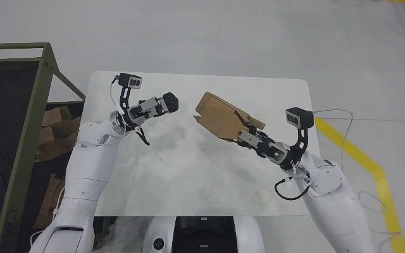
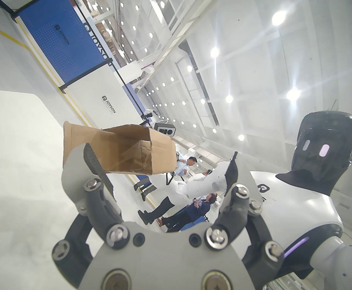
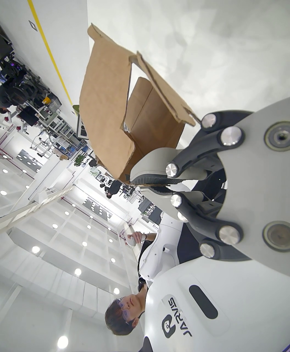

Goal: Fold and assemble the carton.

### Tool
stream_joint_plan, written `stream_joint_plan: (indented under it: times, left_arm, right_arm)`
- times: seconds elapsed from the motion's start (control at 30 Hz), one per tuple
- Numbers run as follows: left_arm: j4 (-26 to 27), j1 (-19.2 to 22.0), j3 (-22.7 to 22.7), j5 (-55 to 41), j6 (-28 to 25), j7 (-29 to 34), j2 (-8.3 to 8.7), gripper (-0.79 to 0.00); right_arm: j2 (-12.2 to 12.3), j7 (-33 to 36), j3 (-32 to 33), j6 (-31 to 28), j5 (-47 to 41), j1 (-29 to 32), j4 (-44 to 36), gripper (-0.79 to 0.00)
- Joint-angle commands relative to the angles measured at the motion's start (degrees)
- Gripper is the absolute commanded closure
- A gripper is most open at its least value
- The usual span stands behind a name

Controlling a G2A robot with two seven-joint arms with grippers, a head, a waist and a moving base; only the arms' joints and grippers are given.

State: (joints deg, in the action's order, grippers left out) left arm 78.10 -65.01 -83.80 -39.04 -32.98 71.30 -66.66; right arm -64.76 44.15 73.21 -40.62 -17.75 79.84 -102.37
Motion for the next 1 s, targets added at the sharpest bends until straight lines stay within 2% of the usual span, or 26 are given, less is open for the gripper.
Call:
stream_joint_plan:
  times: [0.0, 0.33, 0.43, 0.63, 0.97]
  left_arm:
    - [0.0, 0.0, 0.0, 0.0, 0.0, 0.0, 0.0, -0.785]
    - [0.0, 0.0, 0.0, 0.0, 0.0, 0.0, 0.0, -0.785]
    - [1.9, -0.1, 0.4, 3.7, -0.1, -0.1, 0.22, -0.785]
    - [4.5, 0.4, 1.1, 1.4, 2.3, 2.3, 0.9, -0.785]
    - [8.6, 0.6, -0.3, -4.3, 7.6, 7.6, 2.98, -0.785]
  right_arm:
    - [0.0, 0.0, 0.0, 0.0, 0.0, 0.0, 0.0, 0.0]
    - [0.0, -0.8, -0.1, 0.8, 0.5, 0.1, -0.5, 0.0]
    - [0.0, -0.8, -0.5, 1.5, 1.0, 0.0, -1.0, 0.0]
    - [0.3, 5.8, -1.6, 2.5, -5.3, -2.0, 1.2, 0.0]
    - [0.6, 17.1, -3.1, 3.0, -17.7, -5.4, 5.0, 0.0]
